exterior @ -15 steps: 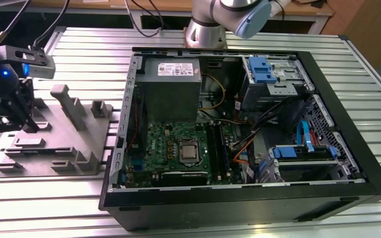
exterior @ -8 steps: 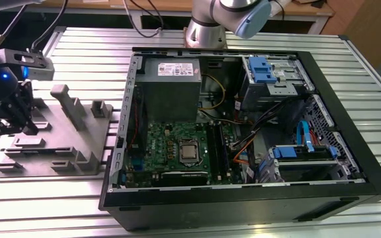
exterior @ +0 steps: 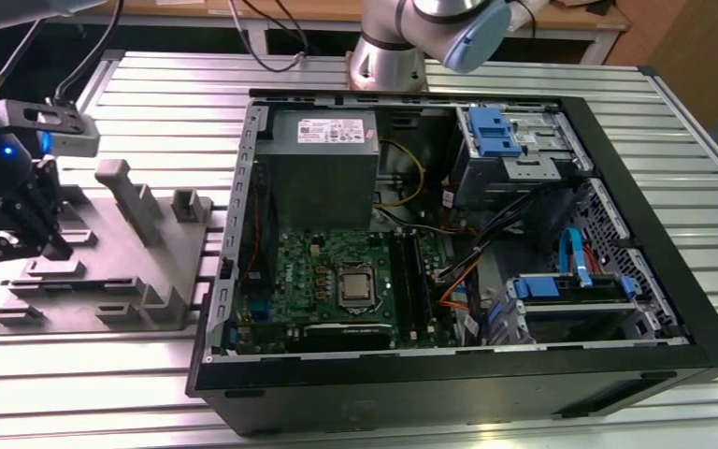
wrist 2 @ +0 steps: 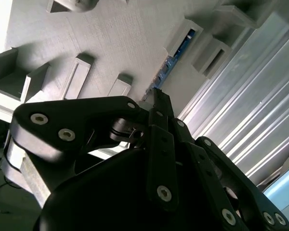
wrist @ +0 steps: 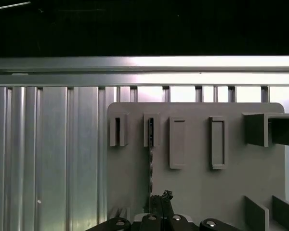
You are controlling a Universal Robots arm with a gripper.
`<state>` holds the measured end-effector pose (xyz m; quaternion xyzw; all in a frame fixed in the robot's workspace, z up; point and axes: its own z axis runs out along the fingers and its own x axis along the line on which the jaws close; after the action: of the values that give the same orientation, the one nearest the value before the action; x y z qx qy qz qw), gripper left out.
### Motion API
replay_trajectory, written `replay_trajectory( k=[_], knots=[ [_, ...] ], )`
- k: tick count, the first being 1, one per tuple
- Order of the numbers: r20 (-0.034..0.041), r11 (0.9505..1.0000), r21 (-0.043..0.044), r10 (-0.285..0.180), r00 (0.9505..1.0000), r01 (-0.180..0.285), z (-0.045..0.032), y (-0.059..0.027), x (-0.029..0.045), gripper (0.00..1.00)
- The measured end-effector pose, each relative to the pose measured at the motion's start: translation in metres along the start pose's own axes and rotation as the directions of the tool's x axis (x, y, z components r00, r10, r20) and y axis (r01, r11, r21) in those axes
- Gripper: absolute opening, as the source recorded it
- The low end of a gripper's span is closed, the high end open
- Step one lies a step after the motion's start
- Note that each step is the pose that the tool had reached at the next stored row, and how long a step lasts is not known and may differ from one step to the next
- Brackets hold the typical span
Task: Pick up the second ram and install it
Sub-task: 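Pick up the second ram and move it above second insertion slot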
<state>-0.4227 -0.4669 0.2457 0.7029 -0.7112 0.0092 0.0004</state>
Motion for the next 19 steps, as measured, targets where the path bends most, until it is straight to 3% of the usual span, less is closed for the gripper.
replay_trajectory(
  k=[11, 19],
  knots=[
    [0.0001, 0.9991, 0.0244, -0.034, 0.9994, 0.034, 0.0089, 0.0057, 0.0016, 0.1],
    [-0.0001, 0.9986, 0.0308, -0.042, 0.9991, 0.042, 0.0123, 0.0087, 0.003, 0.1]
  ],
)
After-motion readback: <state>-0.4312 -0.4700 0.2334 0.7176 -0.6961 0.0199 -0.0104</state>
